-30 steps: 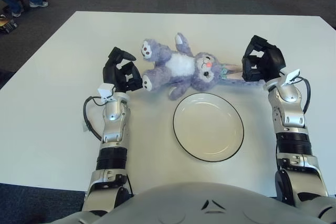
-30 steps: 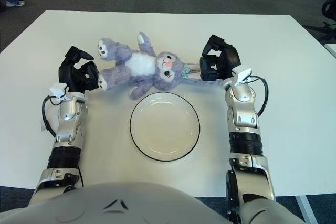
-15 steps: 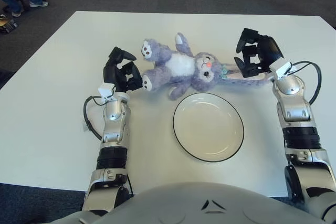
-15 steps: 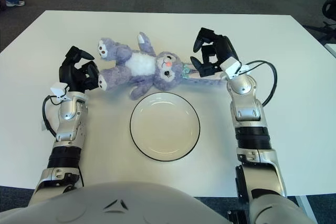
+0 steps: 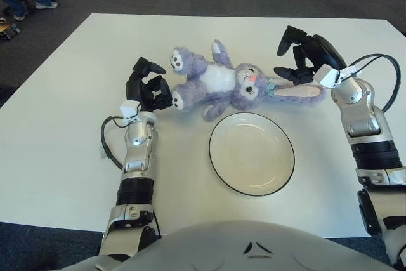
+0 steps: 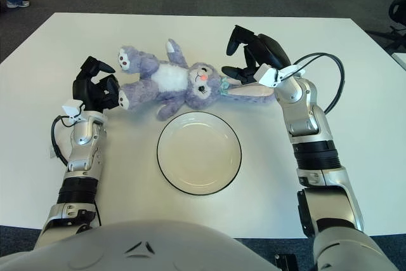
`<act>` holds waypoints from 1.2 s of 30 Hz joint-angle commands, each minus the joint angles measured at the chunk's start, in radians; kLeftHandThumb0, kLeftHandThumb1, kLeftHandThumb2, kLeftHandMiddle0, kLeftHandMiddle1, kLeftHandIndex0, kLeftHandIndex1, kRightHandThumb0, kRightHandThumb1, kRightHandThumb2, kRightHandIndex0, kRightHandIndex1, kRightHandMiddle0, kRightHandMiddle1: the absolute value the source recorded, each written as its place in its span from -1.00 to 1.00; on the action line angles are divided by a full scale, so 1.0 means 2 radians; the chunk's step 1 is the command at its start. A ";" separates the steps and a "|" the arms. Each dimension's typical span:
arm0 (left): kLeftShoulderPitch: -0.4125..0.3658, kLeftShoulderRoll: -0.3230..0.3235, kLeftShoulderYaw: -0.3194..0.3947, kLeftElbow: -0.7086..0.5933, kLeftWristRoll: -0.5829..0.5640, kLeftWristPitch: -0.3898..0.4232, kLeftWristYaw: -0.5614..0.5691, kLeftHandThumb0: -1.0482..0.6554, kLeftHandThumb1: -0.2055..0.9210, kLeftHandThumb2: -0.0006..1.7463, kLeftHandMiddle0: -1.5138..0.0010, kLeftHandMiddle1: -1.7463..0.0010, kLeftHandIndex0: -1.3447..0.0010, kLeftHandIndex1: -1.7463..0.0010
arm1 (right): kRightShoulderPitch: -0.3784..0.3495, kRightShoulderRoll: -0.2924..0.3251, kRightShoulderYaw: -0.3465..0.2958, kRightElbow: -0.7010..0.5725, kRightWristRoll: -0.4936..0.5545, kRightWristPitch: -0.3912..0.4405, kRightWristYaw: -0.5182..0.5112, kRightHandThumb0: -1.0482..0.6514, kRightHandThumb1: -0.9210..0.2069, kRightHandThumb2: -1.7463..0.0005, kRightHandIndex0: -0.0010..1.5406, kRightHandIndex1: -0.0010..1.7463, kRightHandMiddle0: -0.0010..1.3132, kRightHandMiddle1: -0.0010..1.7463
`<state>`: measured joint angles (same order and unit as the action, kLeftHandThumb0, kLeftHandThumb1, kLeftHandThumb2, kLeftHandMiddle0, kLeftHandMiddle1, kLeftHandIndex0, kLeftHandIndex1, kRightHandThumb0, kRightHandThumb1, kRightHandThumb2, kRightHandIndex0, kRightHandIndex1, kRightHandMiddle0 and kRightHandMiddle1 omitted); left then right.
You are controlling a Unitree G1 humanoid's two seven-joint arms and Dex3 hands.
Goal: Put the doll into the plate.
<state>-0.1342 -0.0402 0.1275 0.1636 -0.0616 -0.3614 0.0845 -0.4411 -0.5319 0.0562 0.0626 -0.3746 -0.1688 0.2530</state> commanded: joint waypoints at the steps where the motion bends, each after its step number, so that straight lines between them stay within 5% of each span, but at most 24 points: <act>1: 0.027 -0.007 -0.004 0.020 0.001 0.005 -0.001 -0.31 0.02 0.43 -0.67 -1.00 0.16 -1.00 | -0.014 -0.016 0.009 0.007 -0.011 -0.007 0.012 -0.64 -0.65 0.36 -0.34 1.00 -0.97 0.23; 5: 0.028 -0.009 -0.005 0.018 0.000 0.005 -0.001 -0.31 0.04 0.41 -0.67 -1.00 0.17 -1.00 | -0.026 -0.033 0.022 0.018 -0.025 -0.026 0.021 -0.78 -0.77 0.47 -0.71 0.81 -0.99 0.01; 11: 0.028 -0.008 -0.006 0.017 -0.003 0.007 -0.004 -0.31 0.04 0.41 -0.68 -1.00 0.17 -1.00 | -0.043 -0.049 0.038 0.033 -0.032 -0.044 0.044 -0.89 -0.90 0.59 -0.87 0.41 -1.00 -0.13; 16: 0.027 -0.010 -0.007 0.019 -0.005 0.006 -0.005 -0.31 0.04 0.41 -0.70 -1.00 0.17 -1.00 | -0.056 -0.051 0.045 0.040 -0.024 -0.043 0.067 -0.96 -0.98 0.67 -0.94 0.16 -1.00 -0.30; 25: 0.028 -0.010 -0.011 0.020 -0.006 0.005 -0.008 -0.31 0.01 0.44 -0.71 -1.00 0.15 -1.00 | -0.071 -0.053 0.054 0.063 -0.027 -0.073 0.072 -1.00 -1.00 0.51 -0.96 -0.37 -1.00 -0.61; 36: 0.028 -0.011 -0.015 0.021 -0.001 0.006 -0.004 -0.31 0.03 0.42 -0.72 -1.00 0.16 -1.00 | -0.078 -0.044 0.053 0.039 0.011 -0.041 0.138 -1.00 -1.00 0.47 -0.97 -0.53 -1.00 -0.77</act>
<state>-0.1304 -0.0402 0.1104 0.1618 -0.0694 -0.3581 0.0770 -0.5744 -0.6195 0.1662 0.1655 -0.3801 -0.2663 0.5056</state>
